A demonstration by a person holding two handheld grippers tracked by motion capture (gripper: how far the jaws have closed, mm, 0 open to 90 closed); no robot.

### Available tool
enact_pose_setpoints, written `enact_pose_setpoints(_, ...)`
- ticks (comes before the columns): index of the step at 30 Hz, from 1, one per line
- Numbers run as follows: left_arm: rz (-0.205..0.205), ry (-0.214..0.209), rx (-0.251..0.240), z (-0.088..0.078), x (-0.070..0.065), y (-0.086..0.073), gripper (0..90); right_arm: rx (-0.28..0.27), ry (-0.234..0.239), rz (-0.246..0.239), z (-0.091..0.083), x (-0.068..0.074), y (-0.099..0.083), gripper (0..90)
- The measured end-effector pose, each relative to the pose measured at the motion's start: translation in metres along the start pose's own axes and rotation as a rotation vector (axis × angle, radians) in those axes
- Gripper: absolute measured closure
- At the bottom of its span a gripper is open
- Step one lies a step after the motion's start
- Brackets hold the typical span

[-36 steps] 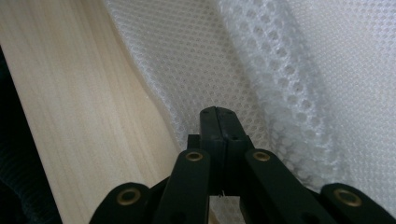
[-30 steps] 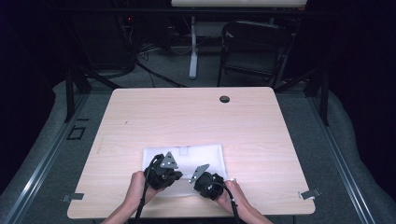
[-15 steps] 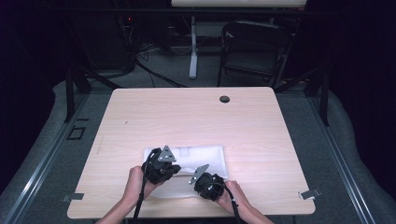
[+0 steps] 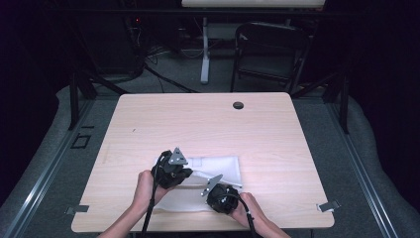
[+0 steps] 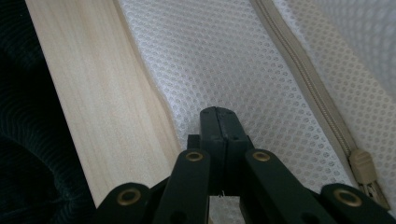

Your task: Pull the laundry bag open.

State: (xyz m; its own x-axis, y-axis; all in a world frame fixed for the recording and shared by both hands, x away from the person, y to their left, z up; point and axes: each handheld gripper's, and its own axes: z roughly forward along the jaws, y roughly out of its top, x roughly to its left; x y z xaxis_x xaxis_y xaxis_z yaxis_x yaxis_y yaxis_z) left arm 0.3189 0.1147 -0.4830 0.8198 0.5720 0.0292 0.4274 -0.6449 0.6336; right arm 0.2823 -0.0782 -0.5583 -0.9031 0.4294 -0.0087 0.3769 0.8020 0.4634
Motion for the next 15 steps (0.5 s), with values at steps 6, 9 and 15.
enact_pose_setpoints(6, -0.006, 0.009, -0.009, -0.003, 0.003, 0.004, 89.0, 0.003, 0.006, 0.000, -0.001, 0.001, -0.001, 90.0)
enact_pose_setpoints(9, 0.000, 0.021, -0.014, -0.005, 0.004, 0.008, 88.9, 0.002, 0.019, 0.001, -0.001, 0.002, -0.002, 90.0)
enact_pose_setpoints(15, 0.007, 0.041, -0.015, -0.011, 0.007, 0.015, 89.0, 0.018, 0.034, -0.008, -0.003, 0.003, -0.003, 90.0)
